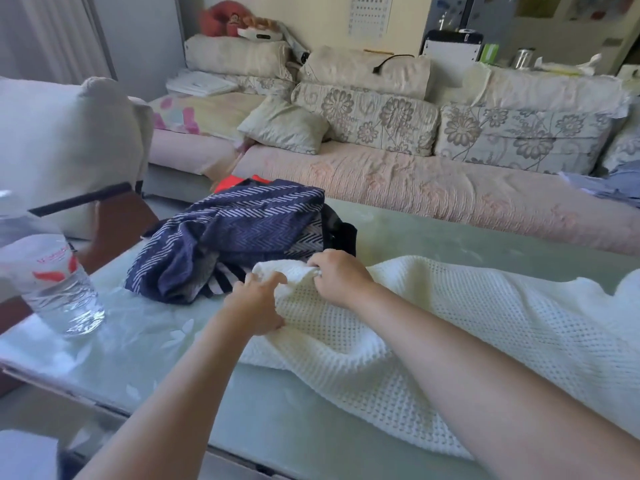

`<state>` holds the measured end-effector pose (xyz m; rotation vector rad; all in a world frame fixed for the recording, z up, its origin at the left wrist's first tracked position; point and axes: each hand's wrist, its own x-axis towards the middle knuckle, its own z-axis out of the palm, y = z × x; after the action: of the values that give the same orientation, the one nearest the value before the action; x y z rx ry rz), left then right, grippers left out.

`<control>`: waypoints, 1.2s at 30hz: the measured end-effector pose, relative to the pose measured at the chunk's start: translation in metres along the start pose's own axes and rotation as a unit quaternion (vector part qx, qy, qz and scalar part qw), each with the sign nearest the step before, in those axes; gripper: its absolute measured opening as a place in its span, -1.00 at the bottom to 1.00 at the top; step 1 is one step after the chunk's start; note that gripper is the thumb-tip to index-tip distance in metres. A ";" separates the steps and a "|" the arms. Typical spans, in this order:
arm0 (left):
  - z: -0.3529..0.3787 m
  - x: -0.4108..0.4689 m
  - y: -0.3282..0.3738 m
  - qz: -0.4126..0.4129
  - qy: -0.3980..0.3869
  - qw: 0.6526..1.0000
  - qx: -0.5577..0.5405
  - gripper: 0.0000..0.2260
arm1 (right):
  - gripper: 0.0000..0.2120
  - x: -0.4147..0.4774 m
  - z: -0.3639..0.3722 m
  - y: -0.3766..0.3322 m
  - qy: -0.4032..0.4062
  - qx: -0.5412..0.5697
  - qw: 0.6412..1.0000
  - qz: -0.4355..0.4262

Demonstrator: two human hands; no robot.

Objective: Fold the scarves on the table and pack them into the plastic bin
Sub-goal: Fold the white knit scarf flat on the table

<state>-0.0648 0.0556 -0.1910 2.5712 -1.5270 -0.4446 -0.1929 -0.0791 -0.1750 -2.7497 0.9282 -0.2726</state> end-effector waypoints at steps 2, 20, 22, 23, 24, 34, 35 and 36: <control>-0.004 0.000 -0.002 0.016 0.016 0.999 -0.036 -0.39 | -0.79 0.007 -0.003 -0.005 0.065 0.052 0.996 0.024; -0.073 -0.017 0.072 0.005 0.220 0.975 -0.003 -0.81 | -0.82 -0.031 -0.086 0.039 0.167 0.460 0.835 0.252; -0.078 -0.024 0.104 0.059 0.197 0.975 -0.082 -0.80 | -0.81 -0.050 -0.107 0.067 0.181 0.536 0.773 0.289; -0.077 -0.026 0.122 0.090 0.170 0.974 -0.123 -0.81 | -0.79 -0.060 -0.115 0.083 0.193 0.562 0.745 0.304; -0.076 -0.029 0.140 0.118 0.144 0.970 -0.155 -0.83 | -0.77 -0.071 -0.123 0.098 0.210 0.583 0.719 0.315; 0.015 -0.042 0.298 0.282 -0.170 0.885 -0.329 -0.32 | -0.46 -0.180 -0.145 0.233 0.144 0.625 0.695 0.327; 0.022 -0.039 0.301 0.291 -0.175 0.890 -0.304 -0.30 | -0.36 -0.189 -0.139 0.238 0.133 0.578 0.724 0.352; 0.027 -0.037 0.302 0.296 -0.169 0.898 -0.278 -0.31 | -0.25 -0.197 -0.132 0.243 0.127 0.538 0.749 0.365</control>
<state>-0.3433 -0.0574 -0.1350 1.5589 -1.8358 -1.0853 -0.5187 -0.1662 -0.1344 -1.2003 1.2686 -0.7412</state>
